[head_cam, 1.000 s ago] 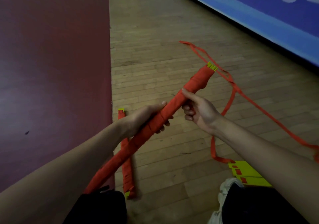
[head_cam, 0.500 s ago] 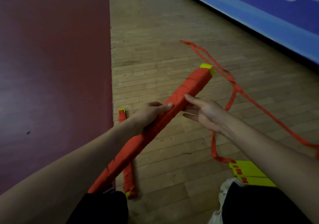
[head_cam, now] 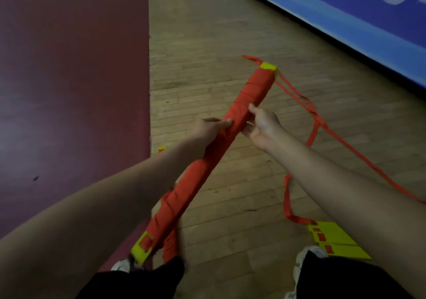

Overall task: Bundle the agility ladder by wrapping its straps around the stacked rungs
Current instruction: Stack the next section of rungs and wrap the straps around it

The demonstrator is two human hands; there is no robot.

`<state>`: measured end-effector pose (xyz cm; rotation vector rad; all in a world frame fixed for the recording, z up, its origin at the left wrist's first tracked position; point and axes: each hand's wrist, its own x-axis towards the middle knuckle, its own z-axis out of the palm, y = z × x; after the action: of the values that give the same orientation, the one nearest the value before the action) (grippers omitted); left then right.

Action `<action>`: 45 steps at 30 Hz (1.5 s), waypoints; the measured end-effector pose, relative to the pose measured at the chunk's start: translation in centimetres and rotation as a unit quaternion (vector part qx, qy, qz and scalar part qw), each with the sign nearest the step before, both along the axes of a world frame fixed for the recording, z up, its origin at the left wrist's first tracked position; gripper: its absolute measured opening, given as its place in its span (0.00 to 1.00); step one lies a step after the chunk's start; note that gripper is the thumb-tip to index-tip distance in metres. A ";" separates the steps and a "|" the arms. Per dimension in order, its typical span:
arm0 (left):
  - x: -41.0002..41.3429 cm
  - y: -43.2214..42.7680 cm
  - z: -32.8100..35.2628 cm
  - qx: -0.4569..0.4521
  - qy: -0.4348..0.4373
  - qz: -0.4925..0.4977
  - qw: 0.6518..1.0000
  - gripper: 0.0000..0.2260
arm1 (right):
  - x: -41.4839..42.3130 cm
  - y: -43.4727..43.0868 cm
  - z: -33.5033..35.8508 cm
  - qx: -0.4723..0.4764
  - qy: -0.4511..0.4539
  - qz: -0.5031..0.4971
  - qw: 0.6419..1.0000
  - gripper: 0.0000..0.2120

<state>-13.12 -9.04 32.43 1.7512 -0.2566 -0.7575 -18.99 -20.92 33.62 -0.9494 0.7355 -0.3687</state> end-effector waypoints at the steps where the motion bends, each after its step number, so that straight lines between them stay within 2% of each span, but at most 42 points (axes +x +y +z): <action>1: 0.9 -0.5 -0.2 -0.005 0.008 -0.002 1.000 0.08 | 1.2 -0.5 0.0 -0.008 0.003 -0.001 1.000 0.10; 3: 2.7 -1.5 -0.9 -0.028 0.034 -0.002 0.999 0.03 | 3.5 -1.5 -0.3 -0.031 0.012 0.012 0.999 0.10; 6: 5.2 -2.6 -3.9 -0.059 0.068 0.008 0.996 0.11 | 6.8 -2.5 -2.2 -0.071 0.033 0.036 0.996 0.11; 9: 6.6 -3.0 -8.3 -0.073 0.115 0.042 0.990 0.09 | 9.7 -2.8 -6.5 -0.093 0.068 0.051 0.992 0.10; 14: 7.9 -1.6 -17.6 -0.011 0.173 0.107 0.979 0.11 | 13.3 -1.5 -17.8 -0.070 0.176 0.072 0.979 0.09; 17: 8.3 0.3 -22.7 0.037 0.212 0.126 0.968 0.07 | 14.4 0.4 -24.5 -0.052 0.241 0.083 0.966 0.14; 20: 8.9 2.4 -26.5 0.073 0.235 0.150 0.957 0.05 | 15.2 2.6 -29.7 -0.037 0.265 0.109 0.957 0.16; 25: 10.4 4.9 -31.6 0.103 0.221 0.178 0.954 0.10 | 17.5 5.1 -36.0 -0.044 0.290 0.133 0.947 0.18; 32: 12.4 6.2 -35.6 0.139 0.189 0.206 0.950 0.04 | 20.4 7.6 -37.6 -0.093 0.324 0.129 0.933 0.19; 35: 12.4 6.6 -35.9 0.195 0.138 0.161 0.958 0.17 | 21.2 8.3 -38.0 -0.143 0.348 0.136 0.916 0.20; 38: 12.3 7.2 -35.7 0.223 0.081 0.134 0.962 0.17 | 21.5 8.3 -38.1 -0.174 0.369 0.140 0.902 0.20; 42: 12.5 7.5 -35.8 0.234 0.032 0.118 0.964 0.23 | 21.4 8.1 -37.8 -0.183 0.370 0.140 0.900 0.19; 45: 12.2 7.5 -36.1 0.213 0.024 0.152 0.965 0.23 | 20.7 8.0 -37.8 -0.210 0.346 0.170 0.899 0.16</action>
<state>-0.91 -1.51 -3.67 2.1107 0.2244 -0.6587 1.70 -12.89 -4.19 -1.6296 1.1324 0.1510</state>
